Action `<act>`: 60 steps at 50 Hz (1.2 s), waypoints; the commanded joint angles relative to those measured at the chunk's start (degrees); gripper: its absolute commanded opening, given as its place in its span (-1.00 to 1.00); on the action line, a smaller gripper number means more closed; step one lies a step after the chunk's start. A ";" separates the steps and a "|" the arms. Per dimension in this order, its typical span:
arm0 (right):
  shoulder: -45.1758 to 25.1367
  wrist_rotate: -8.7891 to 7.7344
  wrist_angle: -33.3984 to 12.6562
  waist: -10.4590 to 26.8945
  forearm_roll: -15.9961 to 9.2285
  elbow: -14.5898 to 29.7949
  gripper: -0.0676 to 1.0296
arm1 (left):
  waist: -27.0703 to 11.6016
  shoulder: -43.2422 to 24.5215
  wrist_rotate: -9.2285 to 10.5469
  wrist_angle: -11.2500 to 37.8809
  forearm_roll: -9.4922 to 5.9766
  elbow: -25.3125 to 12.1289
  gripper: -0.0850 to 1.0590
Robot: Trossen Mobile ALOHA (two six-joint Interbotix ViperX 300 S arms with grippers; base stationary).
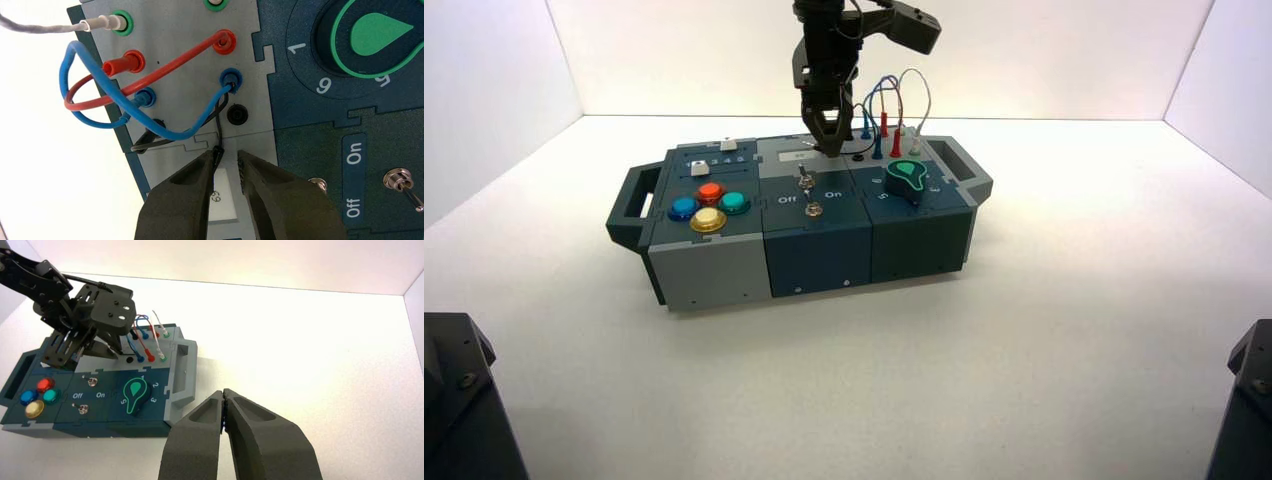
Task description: Insert the black wire.
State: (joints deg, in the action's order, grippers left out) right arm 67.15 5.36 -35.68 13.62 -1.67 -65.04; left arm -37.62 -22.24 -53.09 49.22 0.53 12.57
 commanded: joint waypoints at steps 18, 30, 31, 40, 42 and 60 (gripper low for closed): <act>-0.35 0.00 0.44 -0.09 -0.09 1.67 -0.91 | 0.62 -0.53 -0.44 0.00 2.37 -2.29 -0.35; -0.35 0.00 0.53 -0.09 -0.09 1.58 -0.91 | 0.70 -0.53 -0.44 0.09 2.64 -2.11 -0.38; -0.35 0.00 0.53 -0.09 -0.09 1.58 -0.91 | 0.70 -0.53 -0.44 0.09 2.72 -2.11 -0.39; -0.35 0.00 0.53 -0.09 -0.09 1.67 -0.91 | 0.70 -0.53 -0.44 0.35 2.72 -1.93 -0.47; -0.35 0.00 0.53 -0.09 -0.09 1.58 -0.91 | 0.79 -0.53 -0.44 0.44 2.72 -1.93 -0.49; -0.26 0.00 0.53 -0.09 -0.09 1.67 -0.91 | 0.79 -1.05 -0.44 1.93 2.72 -2.02 -0.78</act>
State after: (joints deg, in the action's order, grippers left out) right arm 67.15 5.27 -35.68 13.62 -1.58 -65.04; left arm -37.44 -23.82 -53.17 50.45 2.99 10.99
